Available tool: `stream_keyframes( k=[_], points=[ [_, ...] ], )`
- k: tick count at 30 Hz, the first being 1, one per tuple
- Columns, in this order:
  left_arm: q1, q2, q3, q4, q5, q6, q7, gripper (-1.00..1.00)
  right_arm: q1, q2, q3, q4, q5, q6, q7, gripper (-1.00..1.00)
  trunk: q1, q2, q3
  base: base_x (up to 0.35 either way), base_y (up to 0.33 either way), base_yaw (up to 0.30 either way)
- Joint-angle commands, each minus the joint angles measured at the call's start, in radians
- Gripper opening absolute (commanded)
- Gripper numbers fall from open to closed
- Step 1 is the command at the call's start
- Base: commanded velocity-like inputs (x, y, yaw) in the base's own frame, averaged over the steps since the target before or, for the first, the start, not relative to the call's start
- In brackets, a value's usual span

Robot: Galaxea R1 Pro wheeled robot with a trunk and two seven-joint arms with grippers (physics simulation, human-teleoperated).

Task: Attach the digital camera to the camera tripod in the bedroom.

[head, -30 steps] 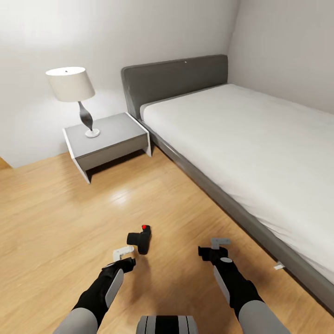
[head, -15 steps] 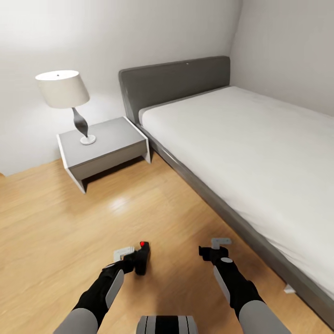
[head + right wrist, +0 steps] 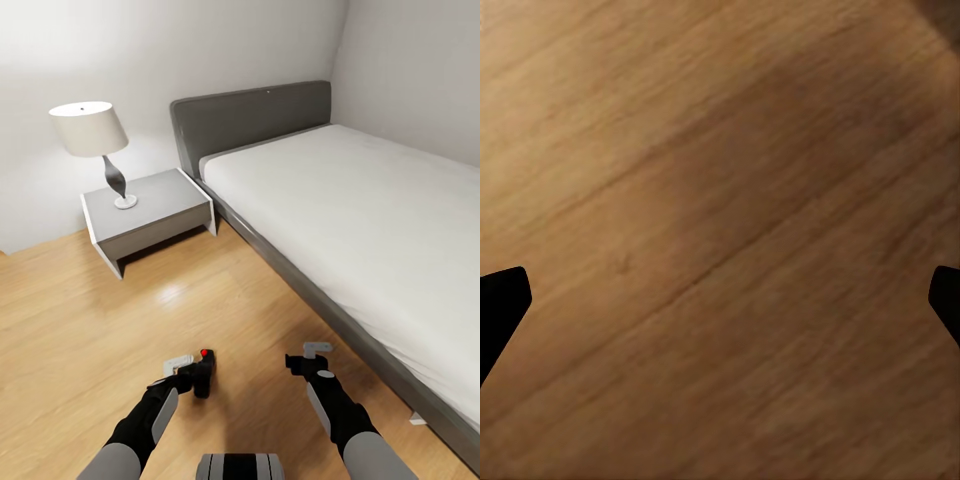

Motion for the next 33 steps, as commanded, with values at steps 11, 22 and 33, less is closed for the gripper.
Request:
stream_keyframes(
  k=[11,22,33],
  points=[
    [-0.001,0.001,-0.011,0.061,0.009,0.008,-0.004,1.0,0.0,-0.002,-0.005,0.001,0.01,0.006,0.001,1.0,0.0,0.0,-0.001,0.001,0.0,0.0],
    [-0.001,0.001,-0.151,0.15,0.011,0.004,-0.035,1.0,0.0,-0.002,-0.005,0.001,0.011,0.005,0.001,1.0,0.0,0.0,-0.001,0.0,0.0,0.0],
    [-0.001,0.0,-0.164,0.153,0.011,-0.056,-0.039,1.0,0.0,-0.002,-0.005,0.001,0.013,0.006,-0.005,1.0,0.0,0.0,-0.001,0.0,0.0,0.0]
  ],
)
